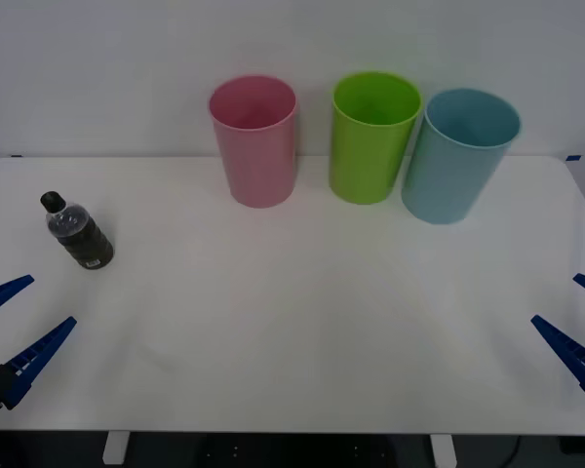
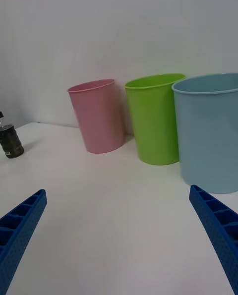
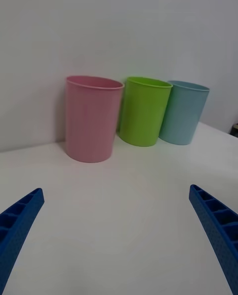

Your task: Grasp the object on the table and drop it into the matching bin: aluminum can to the light blue bin, PET bottle to the pink bin.

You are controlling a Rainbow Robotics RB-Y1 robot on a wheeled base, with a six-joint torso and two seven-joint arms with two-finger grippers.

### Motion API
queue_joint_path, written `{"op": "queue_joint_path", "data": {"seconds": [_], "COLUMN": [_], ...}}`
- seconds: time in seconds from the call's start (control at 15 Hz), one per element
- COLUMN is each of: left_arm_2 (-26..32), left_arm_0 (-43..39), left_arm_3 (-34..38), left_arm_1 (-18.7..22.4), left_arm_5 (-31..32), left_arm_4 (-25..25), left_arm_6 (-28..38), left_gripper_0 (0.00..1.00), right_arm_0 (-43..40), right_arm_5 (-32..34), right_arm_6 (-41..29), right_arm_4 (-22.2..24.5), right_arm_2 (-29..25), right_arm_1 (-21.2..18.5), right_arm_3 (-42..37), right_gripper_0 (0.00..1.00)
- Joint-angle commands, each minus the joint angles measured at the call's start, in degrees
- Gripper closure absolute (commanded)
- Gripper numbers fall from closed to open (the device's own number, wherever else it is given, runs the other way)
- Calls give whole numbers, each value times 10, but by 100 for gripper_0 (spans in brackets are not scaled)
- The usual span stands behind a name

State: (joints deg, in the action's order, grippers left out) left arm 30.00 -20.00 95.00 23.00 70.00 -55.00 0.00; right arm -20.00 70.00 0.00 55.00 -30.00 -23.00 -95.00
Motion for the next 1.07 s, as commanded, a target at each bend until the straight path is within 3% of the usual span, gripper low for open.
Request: {"op": "queue_joint_path", "data": {"seconds": [0.07,0.6,1.07], "left_arm_2": [0,2,-13], "left_arm_0": [0,-12,-35], "left_arm_3": [0,0,-1], "left_arm_1": [0,3,3], "left_arm_5": [0,-5,-108], "left_arm_4": [0,21,-2], "left_arm_6": [0,2,-10], "left_gripper_0": [0,0,0], "right_arm_0": [0,0,0], "right_arm_5": [0,0,0], "right_arm_6": [0,0,0], "right_arm_4": [0,0,0], "right_arm_2": [0,0,0], "right_arm_1": [0,0,0], "right_arm_3": [0,0,0], "right_gripper_0": [0,0,0]}}
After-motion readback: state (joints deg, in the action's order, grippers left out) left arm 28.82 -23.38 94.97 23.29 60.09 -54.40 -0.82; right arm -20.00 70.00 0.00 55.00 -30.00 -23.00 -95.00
